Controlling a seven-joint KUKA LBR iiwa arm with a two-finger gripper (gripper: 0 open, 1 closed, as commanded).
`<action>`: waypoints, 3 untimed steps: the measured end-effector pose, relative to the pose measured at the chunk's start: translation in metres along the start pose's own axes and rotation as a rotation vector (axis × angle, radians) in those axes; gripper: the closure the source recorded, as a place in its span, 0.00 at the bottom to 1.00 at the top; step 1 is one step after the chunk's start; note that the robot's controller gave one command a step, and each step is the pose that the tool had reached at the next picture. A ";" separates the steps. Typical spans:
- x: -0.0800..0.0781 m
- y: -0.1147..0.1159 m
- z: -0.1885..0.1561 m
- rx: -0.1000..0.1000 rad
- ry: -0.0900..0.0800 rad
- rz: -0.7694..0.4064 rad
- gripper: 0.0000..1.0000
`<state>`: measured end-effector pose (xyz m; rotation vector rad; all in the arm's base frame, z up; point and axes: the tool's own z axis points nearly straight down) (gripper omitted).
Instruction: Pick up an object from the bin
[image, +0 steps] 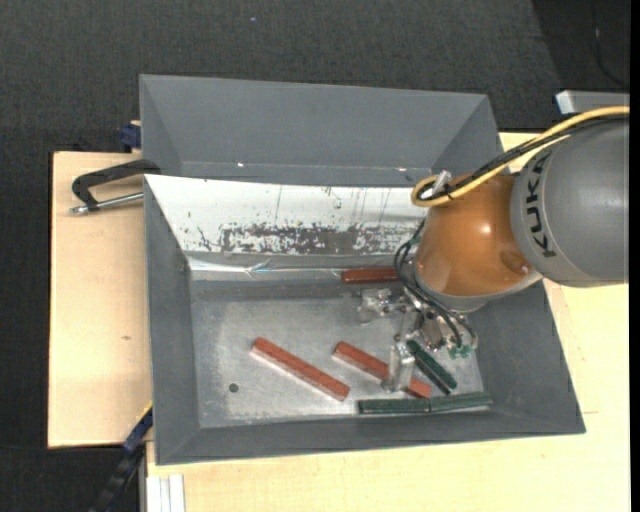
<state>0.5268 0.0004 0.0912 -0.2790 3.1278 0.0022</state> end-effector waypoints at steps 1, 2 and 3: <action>-0.005 0.048 0.021 0.000 0.000 0.103 1.00; -0.005 0.048 0.021 0.000 0.000 0.103 0.00; -0.005 0.048 0.021 0.000 0.000 0.103 0.00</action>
Offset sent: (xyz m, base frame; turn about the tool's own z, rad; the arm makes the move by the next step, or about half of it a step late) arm 0.0000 0.0000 0.0000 0.0000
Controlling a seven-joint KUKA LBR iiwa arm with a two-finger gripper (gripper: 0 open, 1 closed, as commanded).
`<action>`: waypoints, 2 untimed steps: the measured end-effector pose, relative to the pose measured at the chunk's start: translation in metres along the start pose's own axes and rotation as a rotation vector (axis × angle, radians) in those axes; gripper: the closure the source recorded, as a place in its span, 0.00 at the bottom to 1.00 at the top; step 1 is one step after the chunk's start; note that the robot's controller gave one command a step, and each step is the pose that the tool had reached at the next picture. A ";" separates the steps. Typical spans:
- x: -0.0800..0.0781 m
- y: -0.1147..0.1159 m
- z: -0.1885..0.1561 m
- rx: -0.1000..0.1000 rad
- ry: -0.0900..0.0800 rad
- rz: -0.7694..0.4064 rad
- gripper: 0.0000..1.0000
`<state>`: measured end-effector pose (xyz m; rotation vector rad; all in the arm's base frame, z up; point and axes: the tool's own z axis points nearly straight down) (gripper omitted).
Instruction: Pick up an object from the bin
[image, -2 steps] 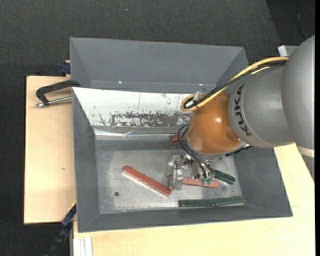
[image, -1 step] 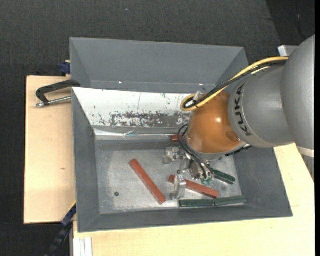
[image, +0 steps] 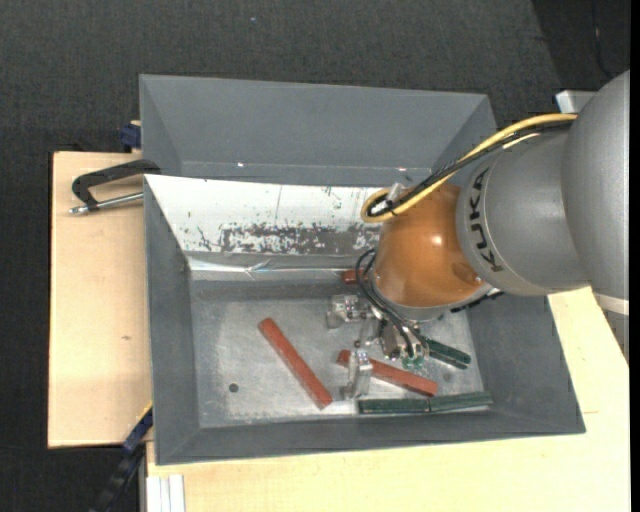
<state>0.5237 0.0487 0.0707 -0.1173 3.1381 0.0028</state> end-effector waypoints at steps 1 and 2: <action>0.000 -0.064 0.000 0.001 -0.002 -0.095 1.00; 0.000 -0.064 0.000 0.001 -0.002 -0.095 1.00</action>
Offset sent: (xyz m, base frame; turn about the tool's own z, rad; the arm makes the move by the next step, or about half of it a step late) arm 0.0000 0.0000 0.0000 0.0000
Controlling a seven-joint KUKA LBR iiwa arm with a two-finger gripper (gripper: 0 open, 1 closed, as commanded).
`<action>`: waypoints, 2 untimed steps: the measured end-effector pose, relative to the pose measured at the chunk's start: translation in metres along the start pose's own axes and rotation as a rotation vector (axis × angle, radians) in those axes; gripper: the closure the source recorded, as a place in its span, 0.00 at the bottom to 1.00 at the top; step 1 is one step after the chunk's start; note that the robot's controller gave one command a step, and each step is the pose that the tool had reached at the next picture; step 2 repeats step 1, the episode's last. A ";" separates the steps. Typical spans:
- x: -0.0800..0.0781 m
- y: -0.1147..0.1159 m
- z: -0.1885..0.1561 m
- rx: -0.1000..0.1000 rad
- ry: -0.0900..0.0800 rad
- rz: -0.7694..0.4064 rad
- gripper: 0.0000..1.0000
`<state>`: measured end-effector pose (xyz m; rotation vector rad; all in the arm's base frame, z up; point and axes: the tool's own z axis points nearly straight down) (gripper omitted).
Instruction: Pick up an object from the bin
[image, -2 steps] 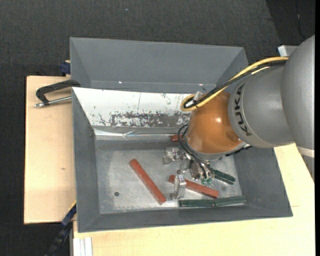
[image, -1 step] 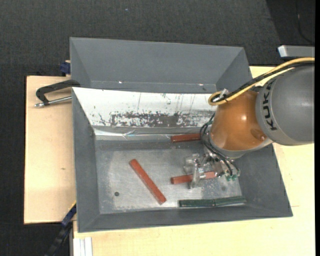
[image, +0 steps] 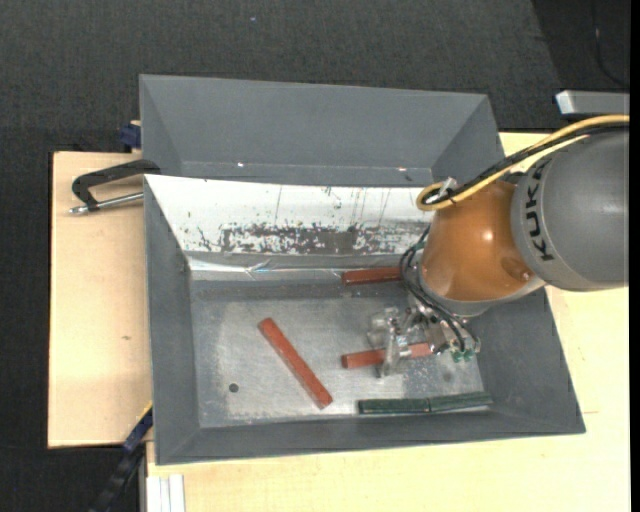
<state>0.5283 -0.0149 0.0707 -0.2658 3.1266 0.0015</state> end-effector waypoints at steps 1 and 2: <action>-0.006 0.023 -0.170 0.001 -0.007 0.031 1.00; -0.006 0.023 -0.170 0.001 -0.007 0.031 1.00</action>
Offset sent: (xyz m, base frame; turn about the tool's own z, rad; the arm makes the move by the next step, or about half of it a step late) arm 0.0000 0.0000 0.0000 0.0000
